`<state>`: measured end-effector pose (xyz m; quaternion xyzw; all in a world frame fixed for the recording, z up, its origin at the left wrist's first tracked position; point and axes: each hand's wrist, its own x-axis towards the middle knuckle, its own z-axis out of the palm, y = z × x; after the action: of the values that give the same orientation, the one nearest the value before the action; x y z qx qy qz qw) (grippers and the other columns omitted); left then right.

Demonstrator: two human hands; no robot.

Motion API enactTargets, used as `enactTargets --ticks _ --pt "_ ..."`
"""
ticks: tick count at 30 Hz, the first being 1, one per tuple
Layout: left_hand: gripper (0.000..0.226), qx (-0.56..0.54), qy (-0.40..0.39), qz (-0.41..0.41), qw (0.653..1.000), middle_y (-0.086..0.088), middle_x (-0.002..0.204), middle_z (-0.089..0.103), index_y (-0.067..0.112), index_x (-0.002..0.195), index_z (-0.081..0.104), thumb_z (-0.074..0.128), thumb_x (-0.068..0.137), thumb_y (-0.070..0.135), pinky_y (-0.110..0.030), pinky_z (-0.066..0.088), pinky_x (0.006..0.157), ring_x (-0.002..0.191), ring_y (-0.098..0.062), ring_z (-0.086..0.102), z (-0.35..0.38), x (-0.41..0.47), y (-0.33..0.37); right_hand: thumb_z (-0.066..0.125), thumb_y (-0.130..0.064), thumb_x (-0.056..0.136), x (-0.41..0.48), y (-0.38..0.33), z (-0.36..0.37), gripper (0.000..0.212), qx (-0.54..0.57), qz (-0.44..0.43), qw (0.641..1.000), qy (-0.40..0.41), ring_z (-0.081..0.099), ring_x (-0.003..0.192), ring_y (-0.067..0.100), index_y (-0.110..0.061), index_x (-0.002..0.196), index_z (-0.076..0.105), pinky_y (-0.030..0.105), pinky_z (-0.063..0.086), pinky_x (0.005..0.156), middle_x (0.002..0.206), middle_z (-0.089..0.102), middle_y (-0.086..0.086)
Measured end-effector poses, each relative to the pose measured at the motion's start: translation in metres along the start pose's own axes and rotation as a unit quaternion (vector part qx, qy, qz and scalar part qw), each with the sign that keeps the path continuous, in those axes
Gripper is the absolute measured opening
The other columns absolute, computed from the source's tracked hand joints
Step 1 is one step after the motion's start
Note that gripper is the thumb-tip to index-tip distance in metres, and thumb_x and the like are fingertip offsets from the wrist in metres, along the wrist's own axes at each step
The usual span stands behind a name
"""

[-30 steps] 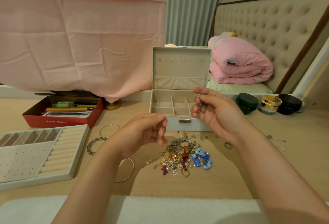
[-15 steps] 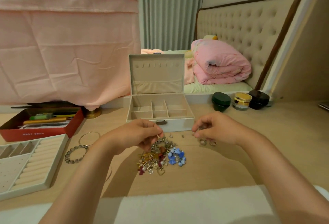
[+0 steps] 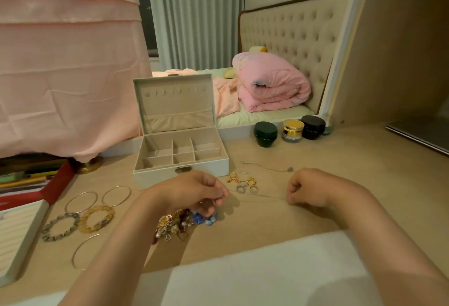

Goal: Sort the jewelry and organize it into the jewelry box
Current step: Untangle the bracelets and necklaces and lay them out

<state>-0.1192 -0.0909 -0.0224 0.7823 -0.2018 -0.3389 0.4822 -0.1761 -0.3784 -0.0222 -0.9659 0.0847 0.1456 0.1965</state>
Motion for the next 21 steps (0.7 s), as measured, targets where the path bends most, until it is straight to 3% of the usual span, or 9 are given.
enactTargets --ticks 3,7,10,12,15,17,19,21 --pt "0.016 0.074 0.009 -0.005 0.997 -0.004 0.083 0.070 0.003 0.104 0.071 0.056 0.100 0.009 -0.030 0.058 0.073 0.068 -0.014 0.063 0.012 0.009 0.004 0.077 -0.024 0.084 -0.003 0.011 0.000 0.007 0.009 0.035 0.999 0.001 0.065 0.090 0.015 -0.028 0.081 0.073 0.033 0.054 0.083 0.093 0.070 -0.007" --pt "0.018 0.083 -0.007 -0.006 0.997 -0.003 0.084 0.071 0.003 0.105 0.071 0.055 0.101 0.012 -0.025 0.053 0.059 0.064 -0.012 0.061 0.026 0.014 0.009 0.076 -0.026 0.085 -0.012 0.008 -0.005 0.006 0.014 0.039 0.999 0.004 0.062 0.093 0.014 -0.031 0.087 0.074 0.033 0.054 0.084 0.097 0.069 -0.008" --pt "0.020 0.083 -0.006 0.009 0.996 0.000 0.082 0.071 0.005 0.104 0.071 0.055 0.101 0.017 -0.032 0.052 0.066 0.066 -0.012 0.062 0.034 0.018 0.012 0.064 -0.030 0.093 -0.013 0.000 -0.008 0.011 -0.013 0.020 0.997 0.077 0.060 0.091 0.008 -0.037 0.096 0.072 0.033 0.053 0.085 0.101 0.068 -0.011" --pt "0.021 0.079 -0.003 0.022 0.997 0.001 0.082 0.071 0.004 0.105 0.071 0.055 0.101 0.017 -0.031 0.052 0.067 0.066 -0.013 0.062 0.038 0.021 0.016 0.059 -0.028 0.095 -0.010 -0.009 -0.005 0.020 0.059 -0.041 0.990 0.119 0.063 0.089 0.005 -0.041 0.103 0.073 0.033 0.055 0.084 0.100 0.068 -0.014" --pt "0.022 0.018 -0.011 0.051 0.998 -0.005 0.088 0.071 0.003 0.104 0.071 0.053 0.103 0.015 -0.027 0.054 0.065 0.066 -0.016 0.062 0.039 0.022 0.023 0.061 -0.023 0.097 -0.013 -0.031 0.001 0.024 0.197 -0.171 0.965 0.012 0.065 0.096 0.000 -0.037 0.110 0.075 0.028 0.052 0.092 0.101 0.072 -0.017" --pt "0.024 -0.041 -0.015 0.062 0.997 -0.011 0.092 0.070 0.002 0.106 0.070 0.048 0.104 0.013 -0.029 0.054 0.067 0.069 -0.018 0.063 0.035 0.024 0.026 0.060 -0.023 0.099 -0.013 -0.039 0.006 0.017 0.218 -0.221 0.948 -0.068 0.066 0.104 0.007 -0.026 0.106 0.076 0.036 0.049 0.103 0.107 0.074 -0.007" --pt "0.024 -0.061 -0.014 0.058 0.996 -0.012 0.093 0.070 0.001 0.112 0.069 0.050 0.103 0.012 -0.030 0.055 0.071 0.071 -0.017 0.063 0.027 0.025 0.028 0.060 -0.021 0.100 -0.011 -0.036 0.008 0.015 0.276 -0.219 0.929 -0.108 0.069 0.091 0.015 -0.018 0.106 0.074 0.040 0.052 0.095 0.099 0.073 0.010" --pt "0.020 -0.006 -0.004 0.050 0.999 -0.008 0.091 0.071 0.005 0.111 0.072 0.057 0.100 0.011 -0.028 0.055 0.074 0.070 -0.013 0.063 0.019 0.026 0.030 0.062 -0.019 0.099 -0.008 -0.027 0.003 0.016 0.291 -0.204 0.928 -0.111 0.064 0.073 0.015 -0.017 0.110 0.073 0.033 0.054 0.082 0.078 0.067 0.008"
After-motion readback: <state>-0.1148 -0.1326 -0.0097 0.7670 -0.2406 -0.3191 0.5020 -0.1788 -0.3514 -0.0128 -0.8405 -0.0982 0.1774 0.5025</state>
